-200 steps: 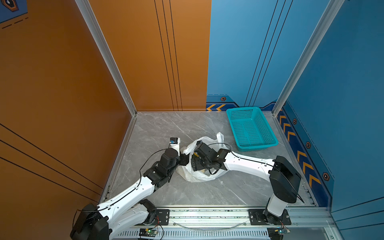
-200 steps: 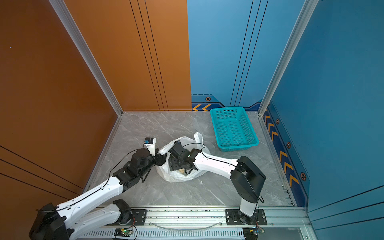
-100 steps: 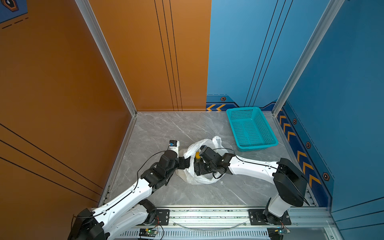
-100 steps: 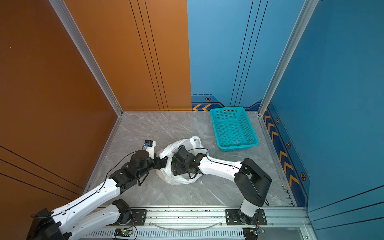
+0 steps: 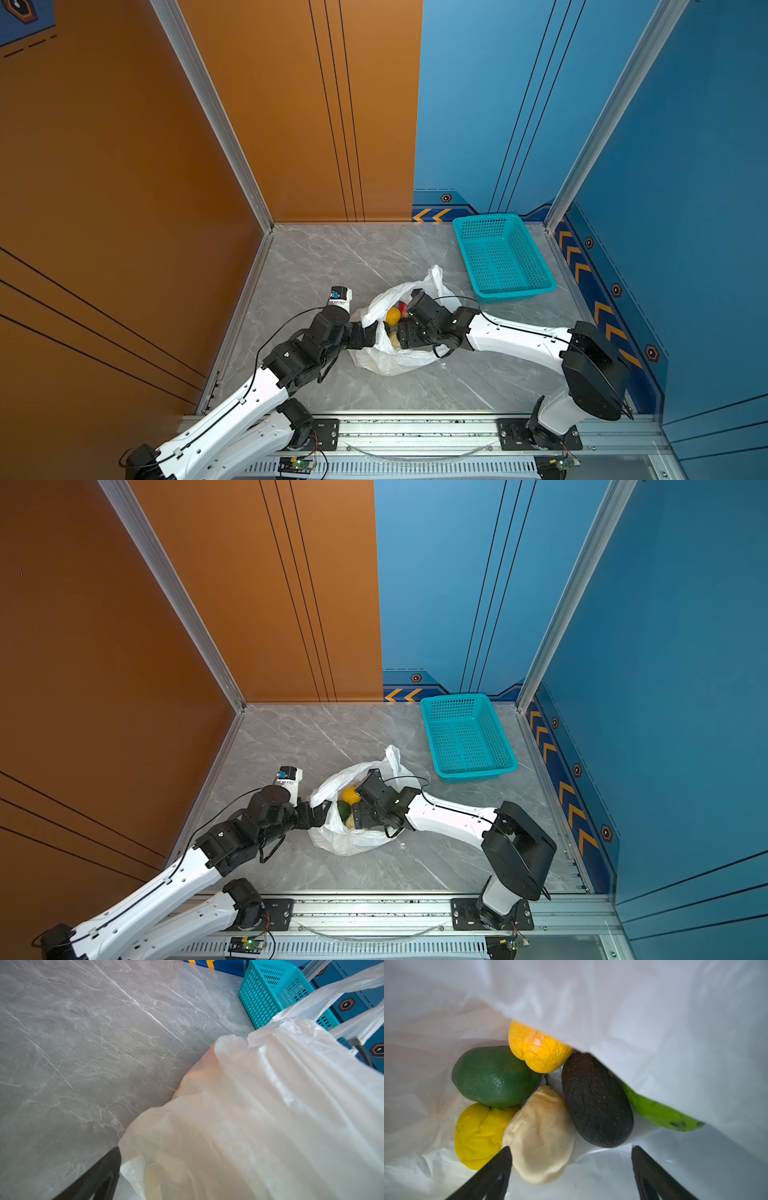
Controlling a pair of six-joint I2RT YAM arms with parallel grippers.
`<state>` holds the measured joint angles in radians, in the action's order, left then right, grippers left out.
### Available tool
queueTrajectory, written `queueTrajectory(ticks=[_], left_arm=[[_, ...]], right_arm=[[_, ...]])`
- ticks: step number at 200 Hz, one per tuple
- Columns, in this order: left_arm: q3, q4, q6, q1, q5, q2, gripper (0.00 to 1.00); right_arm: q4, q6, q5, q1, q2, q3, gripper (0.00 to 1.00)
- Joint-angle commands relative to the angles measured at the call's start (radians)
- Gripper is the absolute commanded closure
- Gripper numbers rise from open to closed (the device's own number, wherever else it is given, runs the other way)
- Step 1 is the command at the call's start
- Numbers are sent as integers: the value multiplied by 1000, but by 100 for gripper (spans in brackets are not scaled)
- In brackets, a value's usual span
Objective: Untie the knot of the plastic bag and take out the fruit
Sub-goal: Open the plastic bag at the center of the table.
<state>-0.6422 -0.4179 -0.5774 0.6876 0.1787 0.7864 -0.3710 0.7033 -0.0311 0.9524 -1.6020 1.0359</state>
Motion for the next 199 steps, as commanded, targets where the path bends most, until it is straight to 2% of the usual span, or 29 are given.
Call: queueTrajectory(ticks=[1,25,77,98,122,161,199], left_arm=[[-15,35,-17,-16,-77,14,2],[-28,70,-5,-46,-231,37,2],[-15,-92,4,-36,-279,-49,2],[-16,-180,17,-31,-268,-81,2],[-4,-240,13,1,-202,-87,2],[-61,-258,107,105,-114,40,2],[-104,-258,191,188,-7,124,2]], right_arm=[[30,18,-30,11,28,-37,9],[67,5,-59,8,28,-35,8],[133,4,-84,-9,13,-29,8],[163,-3,-106,-13,16,-25,8],[195,-19,-126,-34,9,-3,8],[246,-26,-164,-88,-21,19,10],[224,-31,-247,-156,10,-30,18]])
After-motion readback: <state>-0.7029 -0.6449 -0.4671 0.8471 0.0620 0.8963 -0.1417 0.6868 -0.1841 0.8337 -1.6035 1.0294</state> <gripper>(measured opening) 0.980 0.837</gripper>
